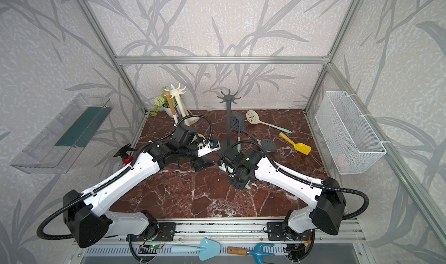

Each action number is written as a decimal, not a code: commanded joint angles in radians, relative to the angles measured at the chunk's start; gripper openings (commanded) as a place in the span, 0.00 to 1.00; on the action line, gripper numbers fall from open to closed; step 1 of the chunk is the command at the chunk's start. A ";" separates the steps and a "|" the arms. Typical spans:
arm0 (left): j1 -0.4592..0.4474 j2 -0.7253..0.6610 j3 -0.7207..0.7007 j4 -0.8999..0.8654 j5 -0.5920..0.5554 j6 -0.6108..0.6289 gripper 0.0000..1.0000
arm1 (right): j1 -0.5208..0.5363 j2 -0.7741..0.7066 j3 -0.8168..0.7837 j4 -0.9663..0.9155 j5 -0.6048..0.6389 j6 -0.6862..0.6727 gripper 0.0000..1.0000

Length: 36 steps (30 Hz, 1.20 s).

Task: Hang the skimmer on the kitchen utensil rack
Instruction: Pick up the skimmer from the center of the board.

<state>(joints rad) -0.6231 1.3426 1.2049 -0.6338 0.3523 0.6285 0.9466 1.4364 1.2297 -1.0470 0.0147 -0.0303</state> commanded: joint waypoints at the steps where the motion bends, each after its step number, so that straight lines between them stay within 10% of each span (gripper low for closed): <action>1: 0.028 0.016 0.027 0.009 0.072 0.007 0.91 | 0.008 -0.035 0.020 0.031 -0.015 -0.037 0.01; 36: 0.089 0.090 0.030 -0.031 0.045 -0.168 0.85 | 0.011 -0.282 -0.107 0.333 -0.056 -0.053 0.02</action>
<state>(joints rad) -0.5339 1.4471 1.2427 -0.6281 0.3702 0.4507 0.9512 1.1683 1.1255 -0.8268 -0.0170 -0.0902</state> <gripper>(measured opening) 0.853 0.140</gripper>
